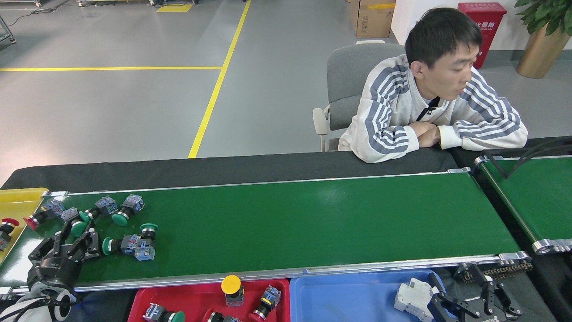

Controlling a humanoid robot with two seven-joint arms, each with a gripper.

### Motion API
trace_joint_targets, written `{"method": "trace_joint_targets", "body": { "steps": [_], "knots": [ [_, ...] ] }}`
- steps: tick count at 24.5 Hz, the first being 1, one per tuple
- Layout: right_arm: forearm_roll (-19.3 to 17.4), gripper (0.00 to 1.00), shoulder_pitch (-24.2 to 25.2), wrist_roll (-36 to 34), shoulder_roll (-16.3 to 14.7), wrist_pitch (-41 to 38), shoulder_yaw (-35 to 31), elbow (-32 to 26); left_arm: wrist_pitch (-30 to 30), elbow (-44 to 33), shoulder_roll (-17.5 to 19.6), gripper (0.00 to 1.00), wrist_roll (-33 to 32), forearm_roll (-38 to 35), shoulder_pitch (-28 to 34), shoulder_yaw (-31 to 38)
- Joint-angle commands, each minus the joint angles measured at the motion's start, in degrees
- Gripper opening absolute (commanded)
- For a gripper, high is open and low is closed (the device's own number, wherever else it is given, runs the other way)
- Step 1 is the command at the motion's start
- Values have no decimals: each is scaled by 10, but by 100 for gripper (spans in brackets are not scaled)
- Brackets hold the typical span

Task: Pick switch part from conveyor to tray

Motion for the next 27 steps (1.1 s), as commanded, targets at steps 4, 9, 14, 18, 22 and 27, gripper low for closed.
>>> {"method": "trace_joint_targets", "body": {
  "steps": [4,9,14,18,22,27],
  "knots": [
    [-1,100,1,1,7,-2,-3,-11,-31,-93,0,8,11,2,47,-17],
    [-1,100,1,0,10,3,-15,-11,-174,-305,18,10,11,7,160,-3],
    [-2,100,1,0,11,4,-23,-9,-303,-489,19,16,10,7,294,43],
    [-2,100,2,0,15,3,-31,-9,-303,-582,4,99,6,7,381,44],
    [-2,100,7,0,21,2,-31,-15,-303,-588,-30,100,7,4,400,40],
    [-2,100,14,0,24,2,-31,-16,-303,-577,-47,100,7,7,402,82]
  ]
}}
